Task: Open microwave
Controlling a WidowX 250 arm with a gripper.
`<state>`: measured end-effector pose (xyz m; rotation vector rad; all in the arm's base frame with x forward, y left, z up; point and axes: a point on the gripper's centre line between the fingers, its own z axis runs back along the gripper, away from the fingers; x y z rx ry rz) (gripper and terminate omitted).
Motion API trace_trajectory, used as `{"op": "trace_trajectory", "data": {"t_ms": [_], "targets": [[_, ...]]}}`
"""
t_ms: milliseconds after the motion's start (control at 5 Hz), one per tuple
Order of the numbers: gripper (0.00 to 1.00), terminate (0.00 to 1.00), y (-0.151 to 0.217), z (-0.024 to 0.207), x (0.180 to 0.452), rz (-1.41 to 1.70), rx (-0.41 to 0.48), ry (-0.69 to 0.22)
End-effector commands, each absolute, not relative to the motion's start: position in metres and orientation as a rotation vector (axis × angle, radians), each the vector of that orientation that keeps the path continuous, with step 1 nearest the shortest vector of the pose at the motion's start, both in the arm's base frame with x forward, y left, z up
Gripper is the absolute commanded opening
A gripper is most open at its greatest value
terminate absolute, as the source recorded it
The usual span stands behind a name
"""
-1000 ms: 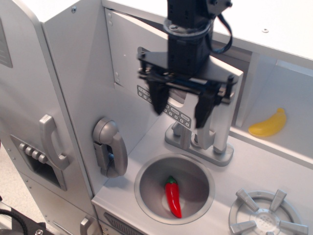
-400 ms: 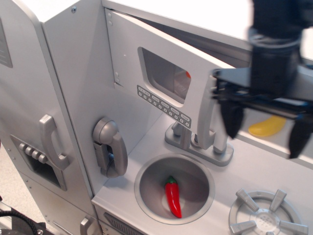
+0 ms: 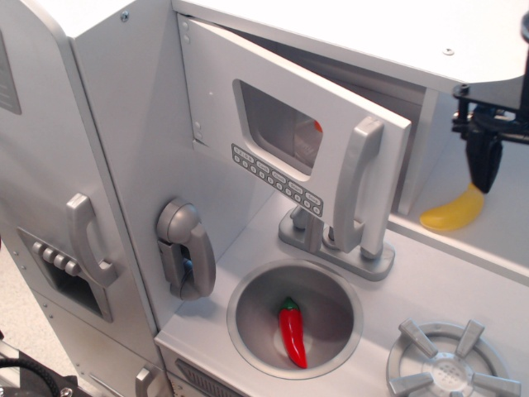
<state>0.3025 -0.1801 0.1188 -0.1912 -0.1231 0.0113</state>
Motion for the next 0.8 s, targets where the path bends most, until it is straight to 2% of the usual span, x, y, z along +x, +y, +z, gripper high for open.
{"op": "trace_trajectory", "data": {"t_ms": [0, 200, 400, 600], "targets": [[1.00, 0.00, -0.144, 0.145, 0.315, -0.098, -0.121, -0.188], [1.00, 0.00, -0.126, 0.153, 0.314, -0.142, -0.074, -0.162], [1.00, 0.00, -0.110, 0.156, 0.299, -0.147, -0.099, -0.107], [1.00, 0.00, -0.092, 0.154, 0.277, -0.148, -0.103, -0.099]]}}
